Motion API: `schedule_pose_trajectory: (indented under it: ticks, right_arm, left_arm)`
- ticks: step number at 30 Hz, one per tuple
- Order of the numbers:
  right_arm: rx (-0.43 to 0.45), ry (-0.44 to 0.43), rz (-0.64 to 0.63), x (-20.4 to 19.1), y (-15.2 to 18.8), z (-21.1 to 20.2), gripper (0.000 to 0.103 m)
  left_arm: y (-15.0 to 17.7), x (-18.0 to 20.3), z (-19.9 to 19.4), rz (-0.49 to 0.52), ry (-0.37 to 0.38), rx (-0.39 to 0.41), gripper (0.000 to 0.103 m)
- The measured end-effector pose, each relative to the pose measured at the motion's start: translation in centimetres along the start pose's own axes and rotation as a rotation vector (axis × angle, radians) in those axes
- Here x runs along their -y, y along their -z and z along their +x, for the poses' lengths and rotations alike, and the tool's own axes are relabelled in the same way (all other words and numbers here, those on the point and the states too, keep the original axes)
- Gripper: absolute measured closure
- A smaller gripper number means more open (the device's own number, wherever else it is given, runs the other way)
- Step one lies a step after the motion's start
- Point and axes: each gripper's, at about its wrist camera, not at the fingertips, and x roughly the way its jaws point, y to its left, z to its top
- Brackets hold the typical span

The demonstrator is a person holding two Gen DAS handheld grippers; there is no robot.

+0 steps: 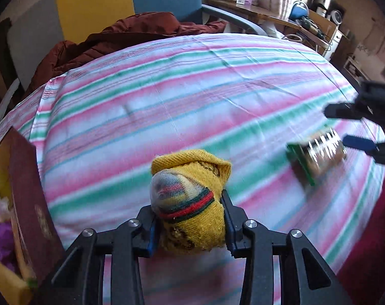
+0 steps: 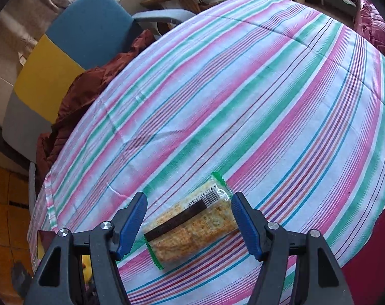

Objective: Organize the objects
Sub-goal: 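Grasp the last cracker pack with the right tool while the left tool holds the plush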

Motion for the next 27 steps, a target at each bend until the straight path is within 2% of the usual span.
schedule_pose_trajectory:
  ticks: [3,5,6,8,9,10,12,15,20,24,27]
  right_arm:
    - [-0.017,0.035,-0.038,-0.6,0.3,0.4,0.030]
    - [-0.031,0.017,-0.050,-0.9,0.4,0.6,0.027]
    - [-0.050,-0.049,-0.043,-0.9,0.5,0.6,0.027]
    - [-0.135,-0.354,-0.010,-1.1,0.7,0.9,0.029]
    - [-0.175,-0.419,-0.005,-1.3,0.9,1.2,0.029]
    - [-0.190,-0.402,-0.011,-1.4,1.1,1.4,0.028]
    - [-0.191,-0.298,-0.014,-1.1,1.1,1.7,0.027]
    - [-0.173,-0.282,0.018,-0.3,0.8,1.5,0.027]
    - [-0.165,-0.237,-0.012,-0.6,1.3,1.3,0.027]
    - [-0.276,-0.279,-0.059,-2.5,2.4,3.0,0.027]
    - [-0.274,-0.232,-0.125,-3.9,2.7,3.2,0.027]
  left_arm:
    - [2.2,0.5,-1.4,0.033,0.007,0.016,0.062]
    - [4.0,0.6,-2.5,0.061,0.017,0.030,0.062]
    - [4.6,0.6,-2.9,0.072,0.017,0.038,0.062]
    - [5.9,0.8,-3.6,0.108,0.018,0.058,0.062]
    - [6.4,0.8,-3.8,0.120,0.021,0.066,0.062]
    - [6.9,0.9,-4.1,0.140,0.021,0.078,0.062]
    - [7.5,1.0,-4.4,0.157,0.021,0.090,0.062]
    - [7.7,1.0,-4.4,0.160,0.015,0.103,0.061]
    - [7.9,1.2,-4.2,0.165,0.017,0.120,0.058]
    - [8.2,1.3,-4.2,0.178,0.012,0.139,0.058]
    - [8.2,1.3,-4.1,0.182,0.011,0.149,0.058]
